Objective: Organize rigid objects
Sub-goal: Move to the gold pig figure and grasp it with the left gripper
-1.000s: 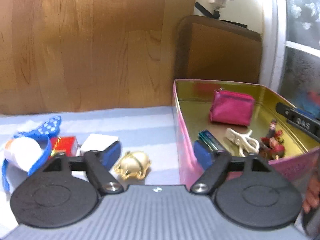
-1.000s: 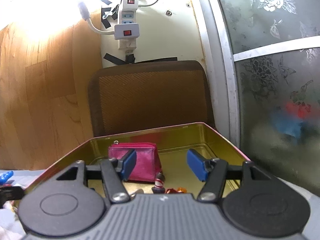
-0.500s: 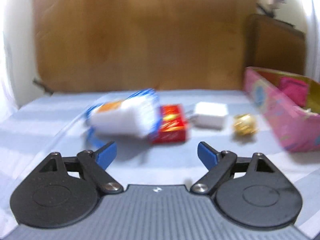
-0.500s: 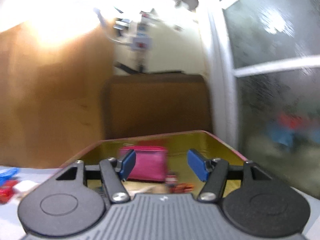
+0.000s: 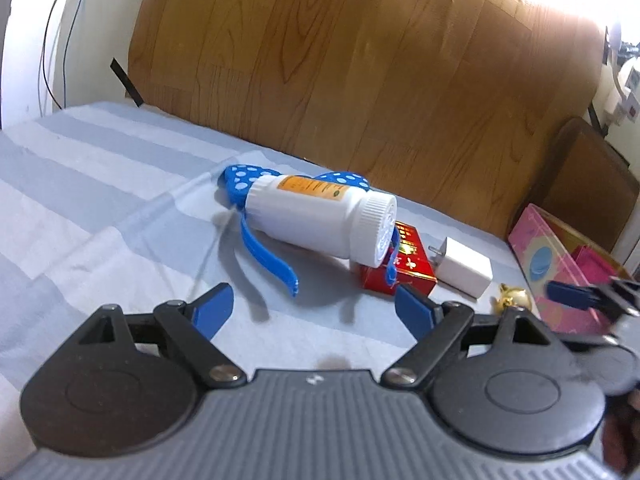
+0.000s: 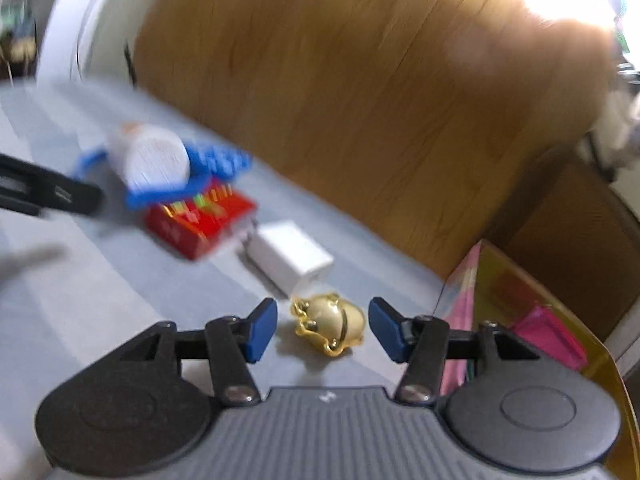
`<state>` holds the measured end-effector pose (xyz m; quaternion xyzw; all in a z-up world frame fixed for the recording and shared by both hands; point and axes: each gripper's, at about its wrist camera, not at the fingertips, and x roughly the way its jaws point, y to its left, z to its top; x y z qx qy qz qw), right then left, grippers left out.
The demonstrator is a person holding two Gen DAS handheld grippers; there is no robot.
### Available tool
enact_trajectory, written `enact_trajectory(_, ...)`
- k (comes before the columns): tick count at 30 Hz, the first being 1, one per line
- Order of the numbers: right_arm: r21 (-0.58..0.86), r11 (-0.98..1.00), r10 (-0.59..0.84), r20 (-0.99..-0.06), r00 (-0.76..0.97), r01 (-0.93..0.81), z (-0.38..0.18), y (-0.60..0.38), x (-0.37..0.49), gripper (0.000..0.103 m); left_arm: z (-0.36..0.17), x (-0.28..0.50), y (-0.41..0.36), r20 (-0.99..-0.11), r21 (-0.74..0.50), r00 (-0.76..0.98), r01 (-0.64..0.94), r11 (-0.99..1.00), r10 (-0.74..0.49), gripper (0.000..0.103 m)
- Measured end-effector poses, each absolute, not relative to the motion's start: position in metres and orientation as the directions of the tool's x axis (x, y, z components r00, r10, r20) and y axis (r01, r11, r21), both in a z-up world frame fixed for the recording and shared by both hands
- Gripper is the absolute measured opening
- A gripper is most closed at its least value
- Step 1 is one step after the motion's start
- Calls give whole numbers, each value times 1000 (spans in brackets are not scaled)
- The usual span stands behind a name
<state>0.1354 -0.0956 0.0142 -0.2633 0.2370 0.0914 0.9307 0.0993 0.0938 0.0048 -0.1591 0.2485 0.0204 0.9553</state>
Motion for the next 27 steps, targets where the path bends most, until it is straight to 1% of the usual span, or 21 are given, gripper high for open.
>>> enact_trajectory(2,-479,823,5,-532,847,-305,9,-90,155,51,3,102,95,-485,-313,873,-112,943,-57,90)
enact_trajectory(3,-489,816,-10,-545,838,-309,7,-89,163,47,3,103,96,-488,-322,871,-112,940,-63,90)
enact_trajectory(5,-503,810,-20,-535,845,-300,5,-89,168,46,2,102,99,-491,-338,868,-112,934,-74,90)
enact_trajectory(6,-494,819,-21,-535,844,-293,6,-90,166,45,2,101,100,-489,-343,869,-110,933,-78,90)
enact_trajectory(7,-466,838,-11,-536,844,-285,8,-93,164,42,2,101,100,-487,-345,869,-105,933,-82,90)
enact_trajectory(8,-416,864,17,-537,844,-282,12,-98,154,40,2,100,100,-484,-346,871,-97,933,-89,90)
enact_trajectory(9,-320,900,73,-555,828,-294,19,-106,145,36,3,99,99,-478,-348,873,-86,934,-98,90)
enact_trajectory(10,-187,930,153,-584,797,-316,25,-117,137,36,4,99,98,-471,-350,875,-70,934,-111,90)
enact_trajectory(11,-11,942,262,-604,753,-337,31,-133,127,36,5,97,97,-460,-353,878,-48,934,-129,90)
enact_trajectory(12,168,923,374,-602,705,-346,34,-151,115,36,6,95,95,-450,-356,880,-21,934,-152,90)
enact_trajectory(14,442,843,528,-564,635,-307,27,-186,91,36,7,93,90,-437,-372,870,55,927,-227,90)
enact_trajectory(16,648,727,636,-508,581,-229,9,-222,71,36,6,92,84,-429,-404,841,148,903,-330,90)
enact_trajectory(17,727,662,679,-477,558,-184,-3,-240,61,36,6,91,79,-426,-416,821,196,888,-381,90)
enact_trajectory(18,770,621,696,-458,553,-144,-13,-256,52,34,7,90,72,-425,-421,801,236,876,-420,90)
enact_trajectory(19,787,606,690,-447,570,-117,-21,-271,41,35,8,89,65,-424,-422,786,268,866,-450,90)
enact_trajectory(20,773,626,658,-452,603,-103,-23,-284,30,35,9,86,58,-419,-425,768,304,853,-483,90)
enact_trajectory(23,657,750,503,-485,715,-82,-14,-305,2,37,15,74,36,-399,-425,732,386,819,-552,90)
enact_trajectory(25,584,808,427,-488,761,-79,-7,-307,-10,44,12,68,24,-397,-453,699,414,789,-595,90)
enact_trajectory(26,538,837,400,-482,780,-97,-3,-302,-16,45,9,66,19,-404,-472,676,422,774,-616,90)
enact_trajectory(27,486,865,382,-475,793,-125,1,-296,-21,49,7,64,17,-411,-486,661,424,764,-628,90)
